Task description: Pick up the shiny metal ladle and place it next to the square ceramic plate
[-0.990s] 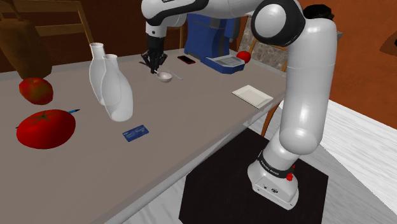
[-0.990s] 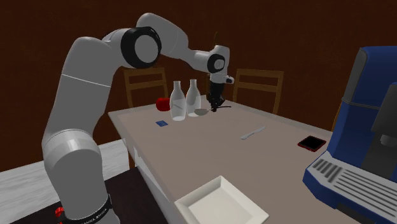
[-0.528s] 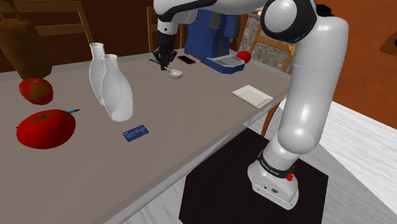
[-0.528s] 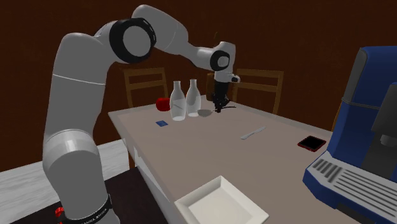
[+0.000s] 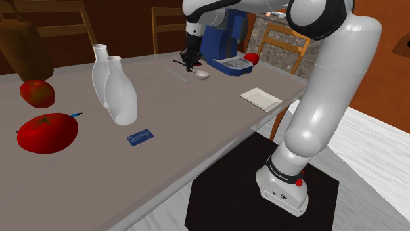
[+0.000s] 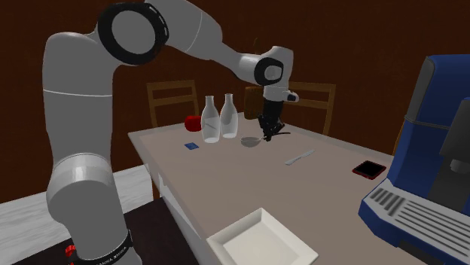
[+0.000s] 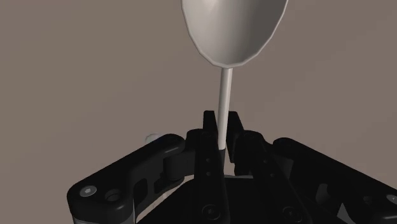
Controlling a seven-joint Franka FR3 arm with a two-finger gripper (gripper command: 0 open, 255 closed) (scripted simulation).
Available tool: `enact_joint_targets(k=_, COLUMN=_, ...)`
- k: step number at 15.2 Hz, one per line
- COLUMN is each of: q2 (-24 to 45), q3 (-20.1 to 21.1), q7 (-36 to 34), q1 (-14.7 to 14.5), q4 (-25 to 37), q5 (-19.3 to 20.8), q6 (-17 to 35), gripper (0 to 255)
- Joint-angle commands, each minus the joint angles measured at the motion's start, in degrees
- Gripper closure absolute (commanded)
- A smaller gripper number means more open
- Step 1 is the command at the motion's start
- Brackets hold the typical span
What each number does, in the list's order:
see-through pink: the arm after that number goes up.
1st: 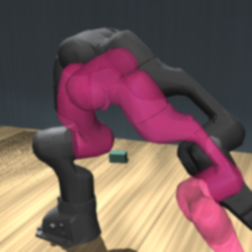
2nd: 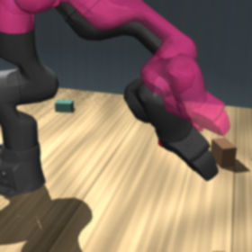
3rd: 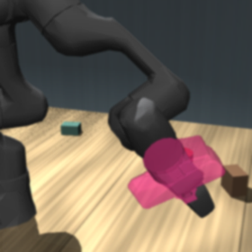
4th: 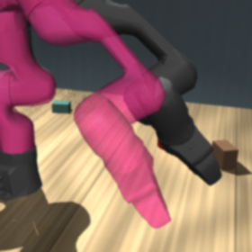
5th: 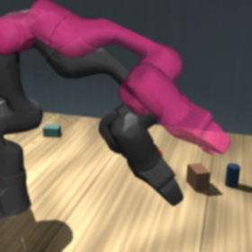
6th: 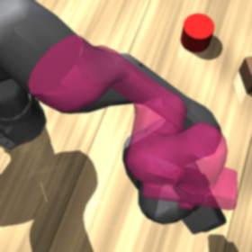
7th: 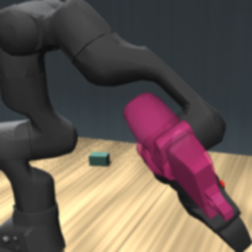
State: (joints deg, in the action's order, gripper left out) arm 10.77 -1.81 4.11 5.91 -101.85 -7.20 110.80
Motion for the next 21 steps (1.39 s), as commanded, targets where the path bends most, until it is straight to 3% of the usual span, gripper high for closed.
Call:
enact_joint_targets(k=1, q2=-1.02, q3=-1.08, q7=2.77, q1=1.57, q4=-1.23, q5=-0.08, q6=-0.08, gripper=255)
enact_joint_targets(k=11, q2=-4.08, q3=-6.66, q7=15.46, q1=8.74, q4=-5.00, q5=0.06, q6=-0.77, gripper=255)
enact_joint_targets(k=21, q2=-1.88, q3=-12.38, q7=28.52, q1=16.23, q4=-2.00, q5=-0.15, q6=-2.98, gripper=255)
